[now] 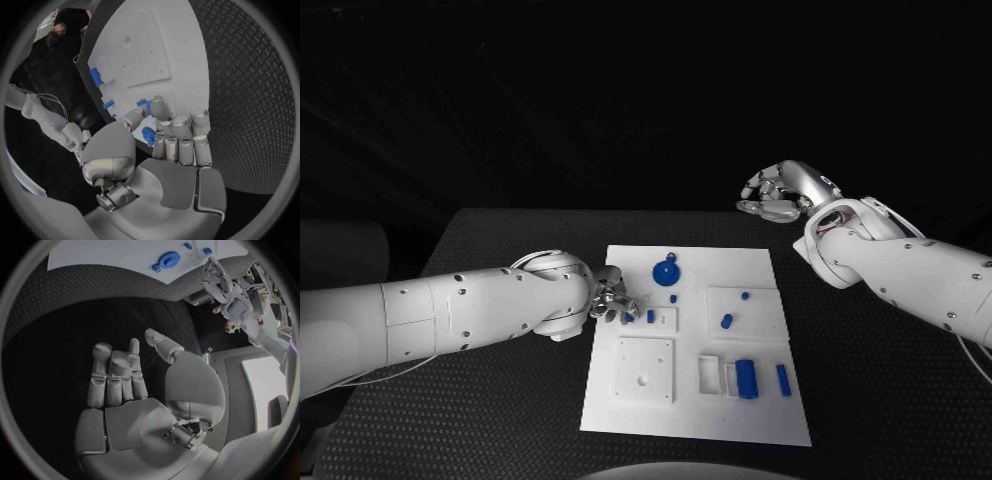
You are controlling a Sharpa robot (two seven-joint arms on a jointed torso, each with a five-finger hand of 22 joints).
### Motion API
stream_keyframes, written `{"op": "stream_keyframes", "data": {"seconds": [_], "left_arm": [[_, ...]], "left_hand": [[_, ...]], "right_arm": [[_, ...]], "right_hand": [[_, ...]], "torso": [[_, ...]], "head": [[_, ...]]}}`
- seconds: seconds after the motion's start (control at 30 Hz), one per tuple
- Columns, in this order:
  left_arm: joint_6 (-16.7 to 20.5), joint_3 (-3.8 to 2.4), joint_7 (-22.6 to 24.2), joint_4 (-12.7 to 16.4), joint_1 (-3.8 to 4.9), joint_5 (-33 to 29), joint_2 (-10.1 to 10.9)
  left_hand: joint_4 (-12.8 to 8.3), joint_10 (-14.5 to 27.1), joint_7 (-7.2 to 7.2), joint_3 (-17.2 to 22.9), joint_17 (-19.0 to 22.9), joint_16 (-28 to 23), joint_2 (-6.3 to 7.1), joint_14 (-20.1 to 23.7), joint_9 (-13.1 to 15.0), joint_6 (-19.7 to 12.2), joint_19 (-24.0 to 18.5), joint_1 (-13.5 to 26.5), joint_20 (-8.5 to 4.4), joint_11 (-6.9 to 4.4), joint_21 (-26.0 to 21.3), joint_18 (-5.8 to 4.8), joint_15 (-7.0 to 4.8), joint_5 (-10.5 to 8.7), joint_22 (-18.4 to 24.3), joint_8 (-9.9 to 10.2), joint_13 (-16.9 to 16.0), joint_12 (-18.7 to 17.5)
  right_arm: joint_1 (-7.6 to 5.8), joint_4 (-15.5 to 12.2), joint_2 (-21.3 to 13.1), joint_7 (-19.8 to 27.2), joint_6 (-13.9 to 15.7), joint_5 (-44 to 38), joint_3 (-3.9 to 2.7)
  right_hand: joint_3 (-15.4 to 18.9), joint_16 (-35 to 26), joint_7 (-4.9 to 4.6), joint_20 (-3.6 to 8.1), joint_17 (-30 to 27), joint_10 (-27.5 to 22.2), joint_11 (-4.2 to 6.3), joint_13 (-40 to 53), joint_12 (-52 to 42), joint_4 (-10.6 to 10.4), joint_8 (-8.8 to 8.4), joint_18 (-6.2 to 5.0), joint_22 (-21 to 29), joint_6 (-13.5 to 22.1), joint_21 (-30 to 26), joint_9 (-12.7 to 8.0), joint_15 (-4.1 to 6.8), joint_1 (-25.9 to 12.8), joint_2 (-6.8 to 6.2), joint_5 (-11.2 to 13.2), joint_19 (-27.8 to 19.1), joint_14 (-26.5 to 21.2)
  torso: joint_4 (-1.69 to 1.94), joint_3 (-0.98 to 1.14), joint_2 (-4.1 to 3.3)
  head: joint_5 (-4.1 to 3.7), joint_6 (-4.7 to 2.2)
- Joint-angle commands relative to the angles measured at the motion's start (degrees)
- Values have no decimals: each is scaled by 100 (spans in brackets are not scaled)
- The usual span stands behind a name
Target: Assemble the parts on the task board
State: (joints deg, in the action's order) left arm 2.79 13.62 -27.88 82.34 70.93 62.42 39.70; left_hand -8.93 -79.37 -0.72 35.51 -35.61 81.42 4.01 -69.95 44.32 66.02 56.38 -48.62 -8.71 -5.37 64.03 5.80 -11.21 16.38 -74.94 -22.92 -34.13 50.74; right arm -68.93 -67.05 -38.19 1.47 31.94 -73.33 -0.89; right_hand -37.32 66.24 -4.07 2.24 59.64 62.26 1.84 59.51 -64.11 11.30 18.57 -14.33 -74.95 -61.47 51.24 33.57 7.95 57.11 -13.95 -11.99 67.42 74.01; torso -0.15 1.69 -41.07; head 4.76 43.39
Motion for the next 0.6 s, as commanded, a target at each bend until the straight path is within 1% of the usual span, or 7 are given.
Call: {"op": "stream_keyframes", "data": {"seconds": [0.03,0.07,0.13,0.23,0.37,0.43,0.6], "left_arm": [[-26,-17,289,55,9,-394,66],[-29,-25,376,72,9,-492,115],[-73,-35,477,96,13,-646,184],[-119,-59,885,65,97,-1310,288],[-242,-178,1616,-29,141,-2093,392],[-306,-189,1980,-104,177,-2491,414],[-683,-190,2567,-202,206,-3240,427]], "left_hand": [[-170,101,-41,123,23,-58,-210,119,41,-121,-59,-349,-600,24,-47,-92,17,1,-8,50,9,-42],[-199,155,-66,133,32,-80,-247,157,55,-236,-94,-438,-590,46,-74,-105,35,-226,-3,100,18,-65],[-193,239,-117,172,50,-123,-275,235,74,-393,-162,-548,-567,97,-129,-131,84,-397,9,165,44,-108],[-154,278,-139,178,53,-124,-309,278,137,-456,-198,-691,-553,113,-163,-157,103,-854,10,174,58,-110],[-57,335,-156,175,68,-147,-318,328,196,-525,-239,-812,-546,134,-205,-180,116,-1136,11,199,78,-119],[-7,422,-174,178,95,-207,-327,400,220,-563,-295,-859,-533,152,-256,-197,136,-1286,22,215,109,-172],[36,554,-205,146,136,-303,-346,506,259,-651,-387,-928,-509,180,-341,-231,165,-1322,39,251,155,-254]], "right_arm": [[8,-34,-5,47,-94,22,0],[9,-45,-7,64,-106,44,0],[11,-74,-13,73,-120,46,0],[19,-152,-22,112,-156,81,1],[35,-292,-37,175,-207,80,7],[43,-388,-43,226,-251,49,16],[58,-687,-63,354,-428,-59,106]], "right_hand": [[23,-38,-38,-18,7,-51,1,10,26,8,-40,-67,-85,33,-34,6,-3,-55,-12,-28,-41,-55],[23,-40,-40,-18,7,-55,0,10,28,11,-44,-67,-84,39,-37,6,-4,-52,-11,-29,-43,-57],[24,-47,-53,-19,6,-66,-11,12,33,23,-74,-67,-83,89,-45,1,-12,-38,-11,-28,-50,-65],[23,-53,-77,-22,7,-76,-33,18,34,40,-115,-67,-83,160,-55,-6,-32,-16,-1,-30,-58,-71],[16,-66,-122,-32,7,-101,-75,30,34,79,-189,-67,-82,288,-74,-21,-71,34,12,-29,-75,-85],[5,-76,-148,-41,7,-126,-99,35,39,110,-226,-67,-82,354,-88,-28,-94,73,18,-24,-92,-100],[-40,-154,-225,-90,-15,-249,-174,35,88,214,-327,-64,-75,538,-162,-48,-167,196,25,-4,-202,-213]], "torso": [[-2,1,-3],[-1,1,-2],[3,0,2],[4,2,2],[2,0,2],[2,1,1],[0,-1,-1]], "head": [[3,-8],[-12,-24],[-23,-34],[-31,-57],[-52,-117],[-53,-123],[-64,-249]]}}
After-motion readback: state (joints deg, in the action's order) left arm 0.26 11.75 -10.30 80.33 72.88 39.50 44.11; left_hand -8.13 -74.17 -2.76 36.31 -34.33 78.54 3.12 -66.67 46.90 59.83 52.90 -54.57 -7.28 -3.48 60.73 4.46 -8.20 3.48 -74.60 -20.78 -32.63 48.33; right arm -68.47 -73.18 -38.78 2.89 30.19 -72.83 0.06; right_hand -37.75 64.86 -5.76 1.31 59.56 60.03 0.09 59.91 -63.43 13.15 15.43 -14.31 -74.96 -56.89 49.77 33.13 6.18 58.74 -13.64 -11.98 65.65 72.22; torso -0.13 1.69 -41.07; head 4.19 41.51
